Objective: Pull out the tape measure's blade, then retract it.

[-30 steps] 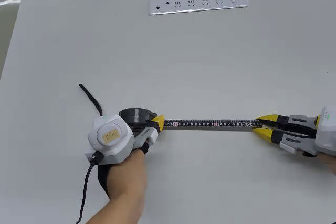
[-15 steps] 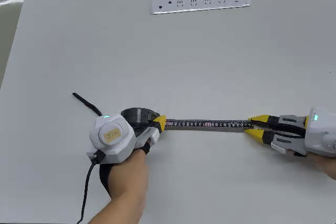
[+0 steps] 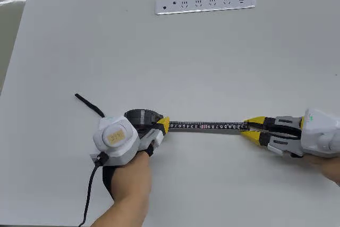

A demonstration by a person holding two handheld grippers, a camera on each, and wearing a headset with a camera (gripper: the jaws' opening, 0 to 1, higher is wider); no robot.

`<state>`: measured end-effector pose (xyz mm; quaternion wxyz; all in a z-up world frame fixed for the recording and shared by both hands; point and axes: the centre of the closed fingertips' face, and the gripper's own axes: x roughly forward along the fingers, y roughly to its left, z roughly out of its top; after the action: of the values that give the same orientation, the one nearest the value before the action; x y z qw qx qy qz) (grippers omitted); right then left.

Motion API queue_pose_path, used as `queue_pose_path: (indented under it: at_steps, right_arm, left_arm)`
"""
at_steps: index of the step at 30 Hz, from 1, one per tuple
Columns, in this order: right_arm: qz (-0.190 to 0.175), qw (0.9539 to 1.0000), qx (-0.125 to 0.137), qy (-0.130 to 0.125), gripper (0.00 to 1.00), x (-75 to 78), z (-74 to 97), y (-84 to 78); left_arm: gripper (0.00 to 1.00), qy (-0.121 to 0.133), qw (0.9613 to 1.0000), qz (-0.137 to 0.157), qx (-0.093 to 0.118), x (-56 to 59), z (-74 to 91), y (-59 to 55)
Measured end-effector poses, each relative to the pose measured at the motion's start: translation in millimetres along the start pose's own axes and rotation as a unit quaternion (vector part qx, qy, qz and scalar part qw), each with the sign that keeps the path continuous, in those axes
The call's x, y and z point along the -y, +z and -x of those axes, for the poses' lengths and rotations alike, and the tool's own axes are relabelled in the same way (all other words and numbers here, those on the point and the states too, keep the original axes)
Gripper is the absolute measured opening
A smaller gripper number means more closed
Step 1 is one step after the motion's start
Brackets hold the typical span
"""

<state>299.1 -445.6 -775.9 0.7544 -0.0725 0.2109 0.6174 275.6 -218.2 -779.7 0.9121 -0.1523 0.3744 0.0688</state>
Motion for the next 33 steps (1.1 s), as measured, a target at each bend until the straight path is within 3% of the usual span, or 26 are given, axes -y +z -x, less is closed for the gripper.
queue_pose_path:
  at_steps: [33]
  right_arm:
    - [0.009, 0.9995, 0.004, 0.029, 0.12, -13.5, -34.0, 18.2]
  left_arm:
    - [0.66, -0.001, 1.0000, 0.002, -0.002, 0.9, 0.4, -0.4]
